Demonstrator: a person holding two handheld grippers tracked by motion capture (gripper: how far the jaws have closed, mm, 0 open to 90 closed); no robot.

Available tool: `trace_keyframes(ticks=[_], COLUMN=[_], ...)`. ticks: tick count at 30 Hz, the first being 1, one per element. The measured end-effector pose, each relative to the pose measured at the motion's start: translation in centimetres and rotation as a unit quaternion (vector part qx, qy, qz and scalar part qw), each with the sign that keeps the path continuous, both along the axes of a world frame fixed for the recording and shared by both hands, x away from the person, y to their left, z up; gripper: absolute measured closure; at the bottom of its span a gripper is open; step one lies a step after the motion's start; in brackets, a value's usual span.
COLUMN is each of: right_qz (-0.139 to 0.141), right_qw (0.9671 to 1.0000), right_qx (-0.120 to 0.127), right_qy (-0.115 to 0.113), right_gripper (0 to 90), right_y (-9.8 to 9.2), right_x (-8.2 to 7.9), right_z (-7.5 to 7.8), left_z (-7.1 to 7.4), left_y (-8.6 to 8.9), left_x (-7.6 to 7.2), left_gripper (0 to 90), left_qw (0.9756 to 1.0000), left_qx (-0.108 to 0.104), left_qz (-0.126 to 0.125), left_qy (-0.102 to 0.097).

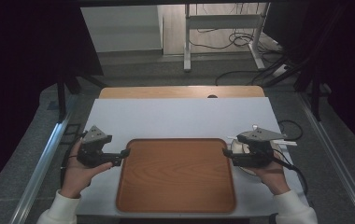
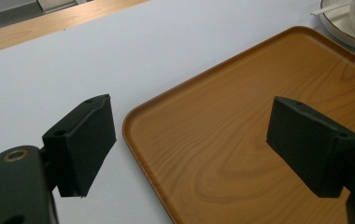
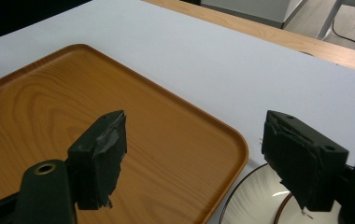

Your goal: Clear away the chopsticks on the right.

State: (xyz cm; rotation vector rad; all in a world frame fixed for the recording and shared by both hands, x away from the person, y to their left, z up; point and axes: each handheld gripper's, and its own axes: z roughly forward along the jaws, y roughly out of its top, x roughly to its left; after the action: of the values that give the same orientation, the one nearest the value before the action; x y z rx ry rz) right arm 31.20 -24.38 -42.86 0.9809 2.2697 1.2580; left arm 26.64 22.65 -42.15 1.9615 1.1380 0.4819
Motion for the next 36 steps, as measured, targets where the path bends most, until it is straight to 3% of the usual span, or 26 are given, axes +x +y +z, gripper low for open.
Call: trace_keyframes(ticks=[15,26,36], right_qz=[0.009,0.001,-0.008], right_qw=[0.9999,0.9999,0.9988], right_qx=[-0.008,-0.009,-0.044], right_qy=[0.005,0.012,0.021], right_gripper=[22.4,22.6,25.4], right_y=[0.0,-0.3,-1.9], right_x=[-0.1,-0.1,0.1], right_z=[-0.2,0.1,1.3], left_z=[0.2,-0.3,-0.6], left_y=[-0.2,-0.5,-0.5], left_x=[0.4,0.6,1.0], left_gripper=[15.3,15.3,15.3], left_qw=[1.0000,0.9999,0.9999], left_qx=[-0.006,-0.001,0.002], left_qz=[-0.005,-0.016,-0.014], left_qy=[0.002,0.004,0.008])
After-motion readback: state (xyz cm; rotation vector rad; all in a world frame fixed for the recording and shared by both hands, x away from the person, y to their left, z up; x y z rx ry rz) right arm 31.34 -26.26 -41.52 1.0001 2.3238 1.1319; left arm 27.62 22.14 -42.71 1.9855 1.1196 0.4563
